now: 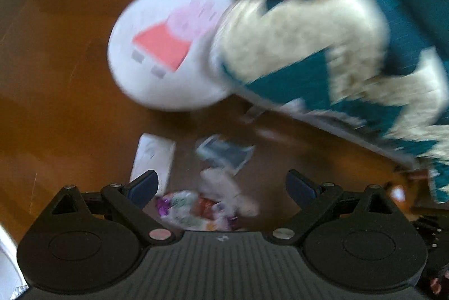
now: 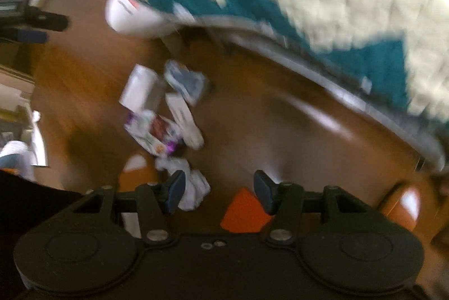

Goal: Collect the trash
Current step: 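Lower both tools back toward the remaining wrappers and tissues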

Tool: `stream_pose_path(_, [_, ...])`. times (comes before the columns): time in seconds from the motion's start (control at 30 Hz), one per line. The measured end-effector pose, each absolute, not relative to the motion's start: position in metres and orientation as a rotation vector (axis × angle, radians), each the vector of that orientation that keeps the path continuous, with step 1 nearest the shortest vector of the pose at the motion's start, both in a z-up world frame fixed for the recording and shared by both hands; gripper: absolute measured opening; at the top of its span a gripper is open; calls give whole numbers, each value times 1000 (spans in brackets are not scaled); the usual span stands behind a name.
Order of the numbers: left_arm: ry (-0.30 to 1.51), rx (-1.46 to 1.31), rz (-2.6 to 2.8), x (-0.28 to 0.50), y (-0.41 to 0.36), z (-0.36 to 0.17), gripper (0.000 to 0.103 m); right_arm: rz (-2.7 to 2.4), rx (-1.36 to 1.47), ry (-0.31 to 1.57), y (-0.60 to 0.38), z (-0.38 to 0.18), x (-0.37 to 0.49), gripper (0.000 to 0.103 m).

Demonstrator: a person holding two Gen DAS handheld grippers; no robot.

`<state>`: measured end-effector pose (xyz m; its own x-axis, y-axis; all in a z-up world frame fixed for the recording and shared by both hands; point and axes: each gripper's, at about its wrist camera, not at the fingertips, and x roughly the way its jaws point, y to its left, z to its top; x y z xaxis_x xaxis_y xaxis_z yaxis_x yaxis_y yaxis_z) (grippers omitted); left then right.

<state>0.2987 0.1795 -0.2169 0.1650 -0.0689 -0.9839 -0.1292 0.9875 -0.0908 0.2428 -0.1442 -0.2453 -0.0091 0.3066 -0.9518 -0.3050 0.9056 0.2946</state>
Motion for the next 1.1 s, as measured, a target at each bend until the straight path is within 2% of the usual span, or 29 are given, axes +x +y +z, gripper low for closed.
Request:
stream_pose_path(0.17, [1540, -186, 111, 302, 199, -291, 98, 415, 52, 1665, -149, -322, 238, 54])
stream_pose_path(0.57, [1726, -111, 119, 306, 188, -422, 98, 343, 55, 1921, -149, -435, 208, 54])
stream_pose_path(0.8, [1737, -100, 133, 308, 184, -462, 97, 390, -101, 1874, -137, -465, 203, 54])
stream_pose_path(0.97, [1731, -88, 151, 311, 181, -475, 81, 500, -269, 1770, -119, -469, 192, 54])
stream_pose_path(1.1, [1735, -66, 152, 313, 174, -485, 78, 540, -384, 1702, -111, -471, 182, 54])
